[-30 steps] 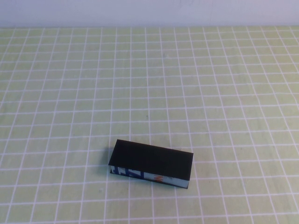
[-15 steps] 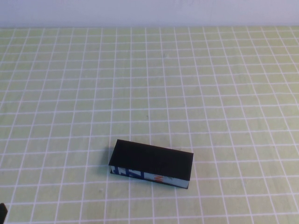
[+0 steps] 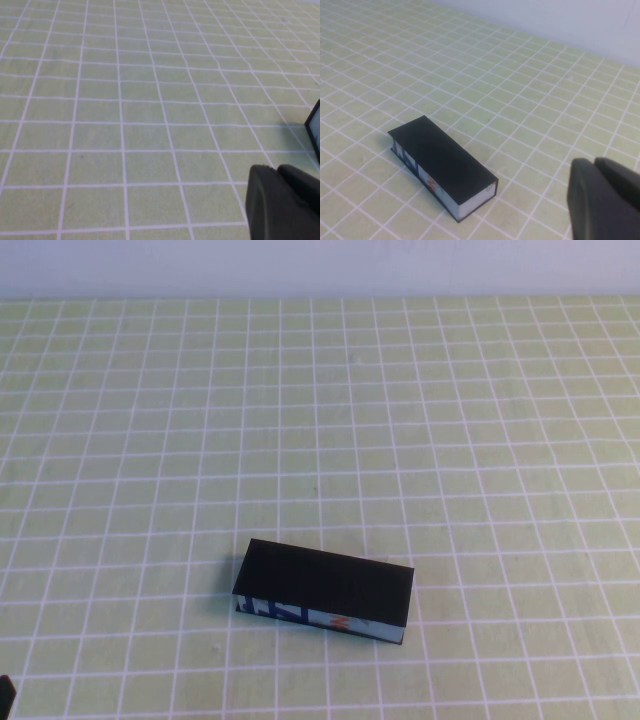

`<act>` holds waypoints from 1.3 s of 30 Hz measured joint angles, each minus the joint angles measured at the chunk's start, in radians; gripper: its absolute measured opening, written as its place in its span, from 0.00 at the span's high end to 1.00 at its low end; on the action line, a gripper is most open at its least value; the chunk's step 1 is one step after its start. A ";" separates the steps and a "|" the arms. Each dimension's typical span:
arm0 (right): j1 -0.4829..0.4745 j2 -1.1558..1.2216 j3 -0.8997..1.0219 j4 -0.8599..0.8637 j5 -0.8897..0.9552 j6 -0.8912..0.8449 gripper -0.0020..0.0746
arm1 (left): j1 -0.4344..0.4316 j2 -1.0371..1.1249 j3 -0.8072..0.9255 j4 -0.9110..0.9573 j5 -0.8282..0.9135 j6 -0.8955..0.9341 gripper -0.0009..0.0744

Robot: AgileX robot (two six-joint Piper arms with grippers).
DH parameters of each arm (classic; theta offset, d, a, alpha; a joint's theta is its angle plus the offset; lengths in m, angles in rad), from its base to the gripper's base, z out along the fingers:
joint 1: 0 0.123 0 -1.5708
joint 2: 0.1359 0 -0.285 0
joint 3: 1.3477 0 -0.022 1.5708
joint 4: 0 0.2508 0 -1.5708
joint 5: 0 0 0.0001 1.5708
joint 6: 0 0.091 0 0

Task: Return glasses to glasses case

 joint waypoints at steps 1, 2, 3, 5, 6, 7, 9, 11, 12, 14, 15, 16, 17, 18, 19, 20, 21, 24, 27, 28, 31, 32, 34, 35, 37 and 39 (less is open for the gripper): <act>0.000 0.000 0.000 0.000 0.000 0.000 1.00 | 0.000 0.000 0.000 0.000 0.000 0.000 0.99; 0.000 0.000 0.000 0.000 0.000 0.000 1.00 | 0.000 0.000 0.000 0.000 0.000 0.000 0.99; 0.000 0.000 0.000 0.000 0.000 0.000 1.00 | 0.000 0.000 0.000 0.000 0.000 0.000 0.99; 0.000 0.000 0.000 0.000 0.000 0.000 1.00 | 0.000 0.000 0.000 0.000 0.000 0.000 0.99; 0.000 0.000 0.000 0.000 0.000 0.000 1.00 | 0.000 0.000 0.000 0.000 0.000 0.000 0.99; 0.000 0.000 0.000 0.000 0.000 0.000 1.00 | 0.000 0.000 0.000 0.000 0.000 0.000 0.99; 0.000 0.000 0.000 0.000 0.000 0.000 1.00 | 0.000 0.000 0.000 0.000 0.000 0.000 0.99; 0.000 0.000 0.000 0.000 0.000 0.000 1.00 | 0.000 0.000 0.000 0.000 0.000 0.000 0.99; 0.000 0.000 0.000 0.000 0.000 0.000 1.00 | 0.000 0.000 0.000 0.000 0.000 0.000 0.99; -0.009 -0.007 0.000 0.002 0.002 0.000 1.00 | 0.000 0.000 0.000 0.000 0.000 0.000 0.99; -0.023 -0.013 0.000 0.011 0.003 0.000 1.00 | 0.000 0.000 0.000 0.000 0.000 0.000 0.99; -0.042 -0.022 0.000 0.021 0.003 0.000 1.00 | 0.000 0.000 0.000 0.000 0.000 0.000 0.99; -0.061 -0.031 0.000 0.027 0.003 0.000 1.00 | 0.000 0.000 0.000 0.000 0.000 0.000 0.99; -0.089 -0.039 0.000 0.036 0.003 0.000 1.00 | 0.000 0.000 0.000 0.000 0.000 0.000 0.99; -0.121 -0.046 0.000 0.043 0.003 0.000 1.00 | 0.000 0.000 0.000 0.000 0.000 0.000 0.99; -0.148 -0.052 0.000 0.046 0.003 0.000 1.00 | 0.000 0.000 0.000 0.000 0.000 0.000 0.99; -0.183 -0.063 0.000 0.048 0.006 0.000 1.00 | 0.000 0.000 0.000 0.000 0.000 0.000 0.99; -0.282 -0.099 0.000 0.044 0.012 0.000 1.00 | 0.000 0.000 0.000 0.000 0.000 0.000 0.99; -0.375 -0.148 0.000 0.038 0.012 0.000 1.00 | 0.000 0.000 0.000 0.000 0.000 0.000 0.99; -0.400 -0.165 0.000 0.038 0.012 0.000 1.00 | 0.000 0.000 0.000 0.000 0.000 0.000 0.99; -0.454 -0.211 0.000 0.028 0.012 0.000 1.00 | 0.000 0.000 0.000 0.000 0.000 0.000 0.99; -0.468 -0.226 0.000 0.015 0.007 0.000 1.00 | 0.000 0.000 0.000 0.000 0.000 0.000 0.99; -0.483 -0.249 0.002 -0.007 0.006 0.000 1.00 | 0.000 0.000 0.000 0.000 0.000 0.000 0.99; -0.487 -0.257 0.005 -0.015 0.005 0.000 1.00 | 0.000 0.000 0.000 0.000 0.000 0.000 0.99; -0.492 -0.263 0.031 -0.020 -0.001 0.000 1.00 | 0.000 0.000 0.000 0.000 0.000 0.000 0.99; -0.496 -0.265 0.078 -0.010 -0.003 0.000 1.00 | 0.000 0.000 0.000 0.000 0.000 0.000 0.99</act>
